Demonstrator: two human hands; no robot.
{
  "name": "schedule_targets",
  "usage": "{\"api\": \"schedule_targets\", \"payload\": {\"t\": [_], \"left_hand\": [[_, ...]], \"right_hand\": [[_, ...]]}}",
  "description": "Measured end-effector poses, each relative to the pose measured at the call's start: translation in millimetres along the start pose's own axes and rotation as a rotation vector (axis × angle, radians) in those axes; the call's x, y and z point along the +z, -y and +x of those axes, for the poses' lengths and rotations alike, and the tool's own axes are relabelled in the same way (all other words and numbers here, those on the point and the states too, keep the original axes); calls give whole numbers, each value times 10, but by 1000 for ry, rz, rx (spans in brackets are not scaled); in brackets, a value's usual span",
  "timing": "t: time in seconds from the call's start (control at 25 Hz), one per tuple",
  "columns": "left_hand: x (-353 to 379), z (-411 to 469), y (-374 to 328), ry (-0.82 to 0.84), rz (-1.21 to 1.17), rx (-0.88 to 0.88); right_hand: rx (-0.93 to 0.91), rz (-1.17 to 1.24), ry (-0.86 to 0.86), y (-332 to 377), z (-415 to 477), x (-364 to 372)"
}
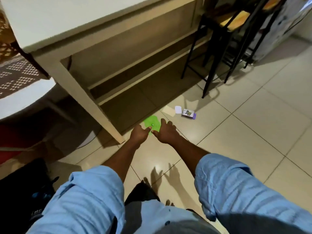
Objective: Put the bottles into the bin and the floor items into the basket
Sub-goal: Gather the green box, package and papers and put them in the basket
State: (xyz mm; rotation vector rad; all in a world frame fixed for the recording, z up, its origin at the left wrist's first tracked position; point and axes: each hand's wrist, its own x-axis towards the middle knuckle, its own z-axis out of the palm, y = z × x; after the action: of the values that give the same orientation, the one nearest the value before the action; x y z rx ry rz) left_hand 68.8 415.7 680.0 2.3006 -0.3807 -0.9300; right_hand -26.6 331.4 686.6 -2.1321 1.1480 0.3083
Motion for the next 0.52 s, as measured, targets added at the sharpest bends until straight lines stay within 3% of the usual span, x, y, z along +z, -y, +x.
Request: {"api": "schedule_targets", "payload": {"t": [0.52], "left_hand": [[940, 1465, -1072, 184, 86, 51]], "right_hand": [[250, -42, 40, -853, 1292, -868]]}}
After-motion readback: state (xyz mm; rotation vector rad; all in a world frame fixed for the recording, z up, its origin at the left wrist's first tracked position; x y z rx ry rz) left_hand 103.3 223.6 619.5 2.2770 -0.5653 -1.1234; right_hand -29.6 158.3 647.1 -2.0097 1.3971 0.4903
